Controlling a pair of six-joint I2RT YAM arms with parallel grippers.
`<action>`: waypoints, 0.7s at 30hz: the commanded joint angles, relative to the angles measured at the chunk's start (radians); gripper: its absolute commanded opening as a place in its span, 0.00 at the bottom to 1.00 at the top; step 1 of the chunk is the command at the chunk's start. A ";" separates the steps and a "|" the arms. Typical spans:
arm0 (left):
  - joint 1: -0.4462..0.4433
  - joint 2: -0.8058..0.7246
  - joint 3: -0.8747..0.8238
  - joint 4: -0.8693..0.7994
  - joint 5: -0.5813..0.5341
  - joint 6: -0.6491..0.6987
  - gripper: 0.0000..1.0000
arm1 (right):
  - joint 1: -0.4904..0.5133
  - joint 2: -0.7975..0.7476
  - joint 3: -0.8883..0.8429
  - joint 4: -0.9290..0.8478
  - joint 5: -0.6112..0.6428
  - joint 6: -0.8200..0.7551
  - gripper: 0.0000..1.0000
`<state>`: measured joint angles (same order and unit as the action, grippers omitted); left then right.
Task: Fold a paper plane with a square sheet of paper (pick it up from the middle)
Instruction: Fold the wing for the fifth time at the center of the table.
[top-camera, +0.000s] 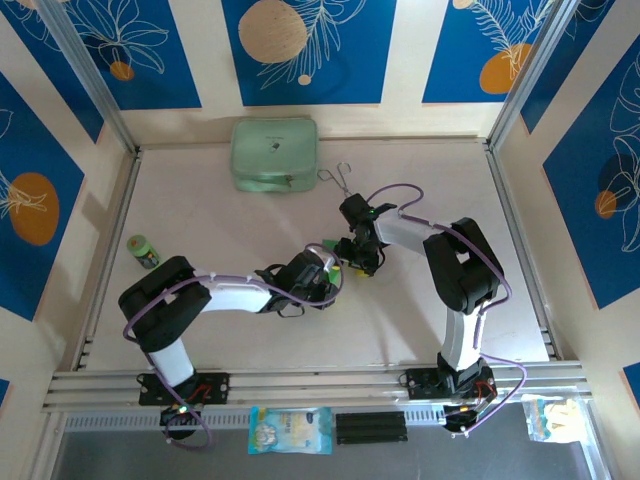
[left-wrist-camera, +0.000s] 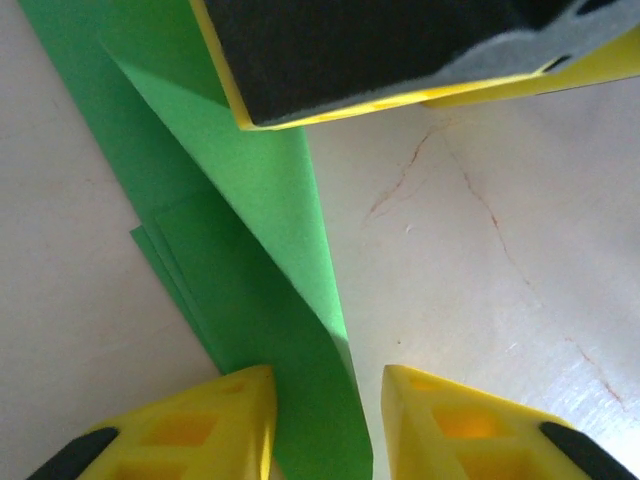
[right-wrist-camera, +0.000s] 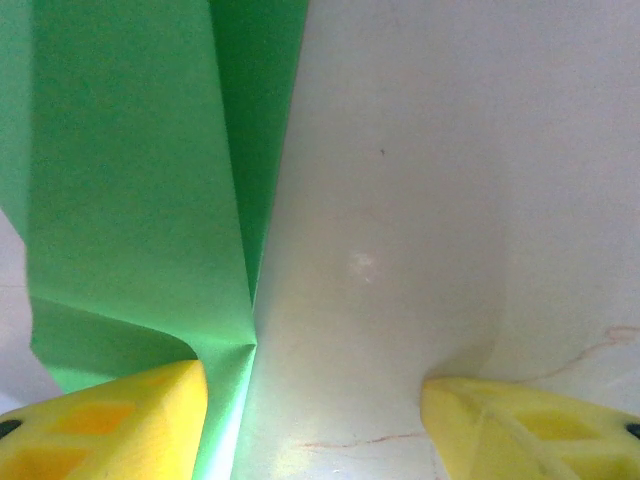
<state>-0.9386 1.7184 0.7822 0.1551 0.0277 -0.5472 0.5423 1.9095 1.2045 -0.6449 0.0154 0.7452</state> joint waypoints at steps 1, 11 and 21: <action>-0.005 0.016 0.011 -0.054 -0.010 0.020 0.33 | 0.022 0.154 -0.063 0.161 -0.077 0.005 0.63; 0.036 0.027 0.006 -0.018 0.111 -0.022 0.27 | 0.011 0.142 -0.067 0.164 -0.090 -0.002 0.63; 0.111 0.033 -0.067 0.110 0.242 -0.120 0.21 | -0.012 0.099 -0.126 0.256 -0.164 -0.058 0.64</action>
<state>-0.8486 1.7248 0.7448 0.2260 0.2024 -0.6243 0.5079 1.8866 1.1625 -0.5964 -0.0601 0.7288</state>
